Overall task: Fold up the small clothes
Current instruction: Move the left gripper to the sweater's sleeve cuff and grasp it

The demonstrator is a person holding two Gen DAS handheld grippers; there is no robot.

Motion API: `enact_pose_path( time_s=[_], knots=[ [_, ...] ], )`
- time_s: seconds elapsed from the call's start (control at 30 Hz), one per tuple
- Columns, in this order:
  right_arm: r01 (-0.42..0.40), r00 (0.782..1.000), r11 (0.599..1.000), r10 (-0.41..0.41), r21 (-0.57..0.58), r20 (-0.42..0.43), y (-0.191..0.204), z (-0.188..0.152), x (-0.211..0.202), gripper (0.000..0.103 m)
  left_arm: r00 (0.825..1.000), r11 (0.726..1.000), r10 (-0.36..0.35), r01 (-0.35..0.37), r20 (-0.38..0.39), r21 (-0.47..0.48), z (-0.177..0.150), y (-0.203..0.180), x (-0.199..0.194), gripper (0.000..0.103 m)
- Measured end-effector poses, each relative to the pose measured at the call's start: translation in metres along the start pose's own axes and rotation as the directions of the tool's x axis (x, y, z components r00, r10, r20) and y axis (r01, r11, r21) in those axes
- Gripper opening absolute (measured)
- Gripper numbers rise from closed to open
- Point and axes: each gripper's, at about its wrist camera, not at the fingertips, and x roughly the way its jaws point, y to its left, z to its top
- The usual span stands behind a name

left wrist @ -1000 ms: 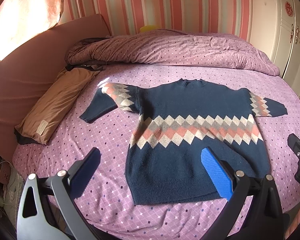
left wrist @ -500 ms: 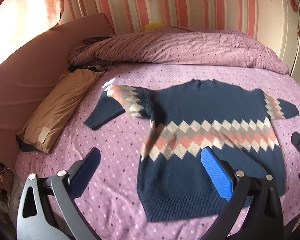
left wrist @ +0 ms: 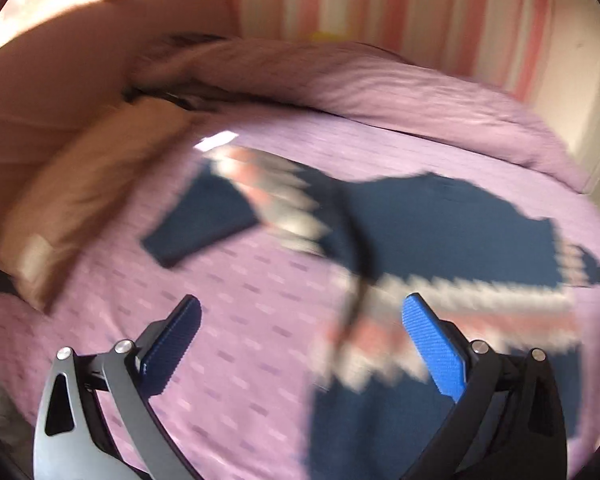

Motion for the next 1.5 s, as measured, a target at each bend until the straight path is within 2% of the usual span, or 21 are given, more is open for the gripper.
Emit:
enact_pose_path(
  time_s=[0.1, 0.23, 0.27, 0.37, 0.5, 0.57, 0.73, 1.03, 1.17, 1.27, 1.33, 1.5],
  knots=[
    [0.001, 1.0, 0.999, -0.001, -0.036, -0.009, 0.015, 0.003, 0.023, 0.1, 0.997, 0.997, 0.071, -0.07, 0.031, -0.029, 0.01, 0.033, 0.027, 0.101],
    [0.006, 1.0, 0.998, -0.006, -0.069, -0.009, 0.029, 0.006, 0.049, 0.1, 0.996, 0.994, 0.087, -0.085, 0.023, -0.061, 0.015, 0.062, 0.064, 0.101],
    [0.006, 1.0, 0.997, -0.007, -0.072, -0.008, 0.031, 0.006, 0.054, 0.1, 0.998, 0.995, 0.067, -0.066, 0.003, -0.08, 0.016, 0.072, 0.076, 0.101],
    [0.013, 1.0, 0.997, -0.014, -0.073, -0.008, 0.034, 0.004, 0.071, 0.1, 0.996, 0.981, -0.092, 0.09, -0.003, -0.17, 0.013, 0.102, 0.106, 0.101],
    [0.011, 0.999, 0.997, -0.014, -0.074, -0.04, 0.036, -0.001, 0.099, 0.1, 0.996, 0.972, -0.084, 0.085, 0.015, -0.221, 0.001, 0.118, 0.132, 0.101],
    [0.008, 0.998, 0.996, -0.013, -0.085, -0.059, 0.039, -0.003, 0.113, 0.1, 0.998, 0.96, -0.065, 0.069, 0.024, -0.271, -0.006, 0.128, 0.139, 0.101],
    [0.015, 0.998, 0.989, -0.024, -0.146, -0.056, 0.054, -0.002, 0.136, 0.1, 0.995, 0.921, -0.089, 0.098, 0.043, -0.378, -0.022, 0.151, 0.163, 0.101],
    [0.008, 0.997, 0.983, -0.022, -0.185, -0.074, 0.07, 0.002, 0.155, 0.1, 0.999, 0.896, -0.042, 0.04, 0.003, -0.443, -0.013, 0.169, 0.195, 0.1],
    [0.012, 0.998, 0.979, -0.026, -0.205, -0.066, 0.075, 0.004, 0.153, 0.1, 0.999, 0.894, -0.027, 0.008, -0.037, -0.449, -0.009, 0.176, 0.206, 0.085],
    [0.004, 0.996, 0.981, -0.021, -0.196, -0.085, 0.074, 0.004, 0.155, 0.1, 0.997, 0.886, -0.044, 0.008, -0.067, -0.464, -0.01, 0.183, 0.208, 0.085],
    [0.002, 0.996, 0.981, -0.019, -0.194, -0.088, 0.076, 0.005, 0.155, 0.1, 0.996, 0.884, -0.029, -0.013, -0.083, -0.467, -0.012, 0.185, 0.207, 0.086],
    [0.014, 0.996, 0.975, -0.034, -0.224, -0.086, 0.081, 0.002, 0.15, 0.1, 0.996, 0.836, -0.063, 0.019, -0.062, -0.548, -0.022, 0.196, 0.201, 0.086]
  ],
)
